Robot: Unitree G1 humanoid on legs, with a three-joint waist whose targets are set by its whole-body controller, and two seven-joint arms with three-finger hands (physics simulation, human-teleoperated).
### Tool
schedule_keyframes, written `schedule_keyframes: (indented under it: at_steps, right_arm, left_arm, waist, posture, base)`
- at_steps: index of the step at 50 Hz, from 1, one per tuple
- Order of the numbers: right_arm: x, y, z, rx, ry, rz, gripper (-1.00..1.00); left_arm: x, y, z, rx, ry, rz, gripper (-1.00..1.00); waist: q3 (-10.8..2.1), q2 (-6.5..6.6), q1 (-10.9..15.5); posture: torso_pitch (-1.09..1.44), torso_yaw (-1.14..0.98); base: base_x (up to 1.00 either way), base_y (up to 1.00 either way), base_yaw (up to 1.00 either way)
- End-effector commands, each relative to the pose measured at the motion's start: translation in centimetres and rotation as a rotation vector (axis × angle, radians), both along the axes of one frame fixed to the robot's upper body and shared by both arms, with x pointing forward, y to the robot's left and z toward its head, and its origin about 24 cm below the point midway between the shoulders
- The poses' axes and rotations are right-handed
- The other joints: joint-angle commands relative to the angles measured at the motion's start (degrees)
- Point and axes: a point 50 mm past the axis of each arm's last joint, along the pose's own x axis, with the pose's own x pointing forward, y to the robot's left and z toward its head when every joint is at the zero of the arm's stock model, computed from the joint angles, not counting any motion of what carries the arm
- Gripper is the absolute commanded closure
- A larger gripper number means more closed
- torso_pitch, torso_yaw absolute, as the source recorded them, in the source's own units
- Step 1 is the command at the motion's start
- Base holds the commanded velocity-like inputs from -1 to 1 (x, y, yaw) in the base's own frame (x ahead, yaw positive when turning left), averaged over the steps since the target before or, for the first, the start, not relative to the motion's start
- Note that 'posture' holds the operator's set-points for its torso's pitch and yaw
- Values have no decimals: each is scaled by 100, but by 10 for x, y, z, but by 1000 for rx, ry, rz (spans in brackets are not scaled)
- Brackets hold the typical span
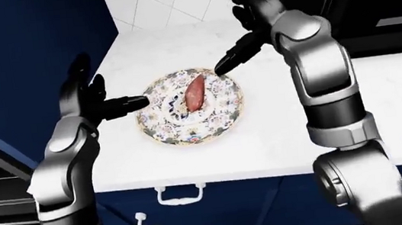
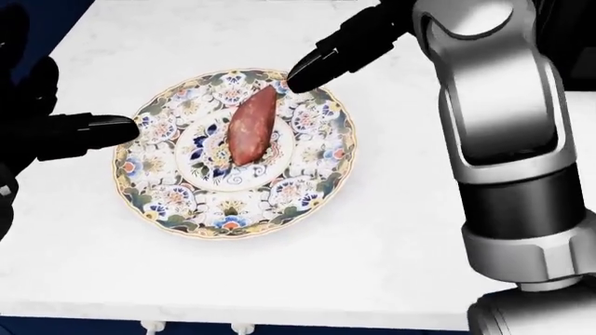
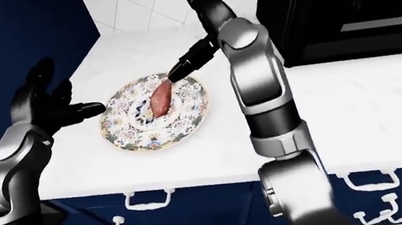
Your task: Place the sweet potato on the top rack of the oven.
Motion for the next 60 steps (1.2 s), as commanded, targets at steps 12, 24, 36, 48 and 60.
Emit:
schedule_keyframes:
  at_steps: [12, 24, 36, 48, 60]
  right_arm:
    - [-7, 23, 49, -304, -185, 219, -100]
    - [-24, 40, 54, -593, -322, 412, -100]
    - [-31, 66, 49, -826, -441, 560, -100]
    - [-33, 81, 48, -895, -506, 602, -98]
    - [-30, 91, 44, -920, -520, 619, -64]
  left_arm:
    - [-4, 0, 21, 14, -107, 0, -100]
    - [-4, 0, 20, 12, -106, 0, -100]
    - [-4, -1, 23, 10, -110, -4, -100]
    - [-4, -1, 25, 9, -111, -4, -100]
    - [-5, 1, 22, 6, -109, 2, -100]
  waist:
    - [-180, 60, -49]
    - [-122, 87, -99]
    - [-88, 124, -137]
    - [-93, 135, -139]
    - [-103, 141, -136]
  posture:
    - [0, 0]
    - [0, 0]
    - [0, 0]
    - [0, 0]
    - [0, 0]
  base:
    - [0, 0, 0]
    - [0, 0, 0]
    - [0, 0, 0]
    - [0, 0, 0]
    - [0, 0, 0]
